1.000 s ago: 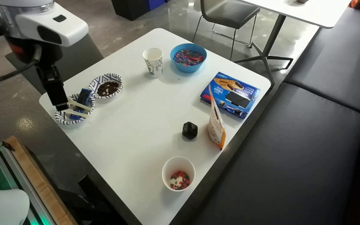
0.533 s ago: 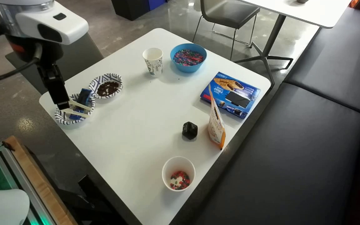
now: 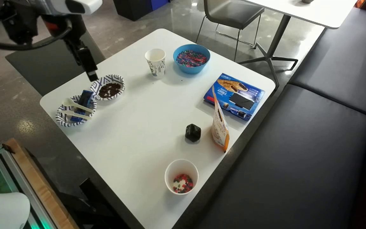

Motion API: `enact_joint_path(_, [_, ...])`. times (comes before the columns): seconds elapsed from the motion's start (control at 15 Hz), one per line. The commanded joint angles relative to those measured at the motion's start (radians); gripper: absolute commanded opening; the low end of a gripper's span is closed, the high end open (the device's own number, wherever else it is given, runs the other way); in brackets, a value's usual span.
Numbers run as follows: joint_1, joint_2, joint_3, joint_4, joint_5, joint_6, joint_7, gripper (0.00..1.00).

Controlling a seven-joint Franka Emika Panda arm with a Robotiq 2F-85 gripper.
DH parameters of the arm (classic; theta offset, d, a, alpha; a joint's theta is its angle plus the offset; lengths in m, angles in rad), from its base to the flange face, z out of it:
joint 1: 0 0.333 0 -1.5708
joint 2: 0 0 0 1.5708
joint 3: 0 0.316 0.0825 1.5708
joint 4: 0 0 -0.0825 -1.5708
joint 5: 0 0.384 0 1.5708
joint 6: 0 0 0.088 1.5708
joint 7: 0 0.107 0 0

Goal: Lightly pour some of the contents of the blue bowl into the cup

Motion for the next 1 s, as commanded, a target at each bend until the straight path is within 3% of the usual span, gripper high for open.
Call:
enact_joint_path(0.0, [0.022, 0.248, 0.034, 0.237, -0.135, -0.006, 0.094, 1.00])
enact_joint_path(0.07, [0.013, 0.304, 0.051, 0.301, -0.165, -0.016, 0.100, 1.00])
enact_joint_path(0.53, [0.152, 0.675, -0.026, 0.724, -0.339, -0.032, 0.139, 1.00])
enact_joint_path(0.93, [0.275, 0.941, -0.133, 1.069, -0.441, -0.028, 0.167, 1.00])
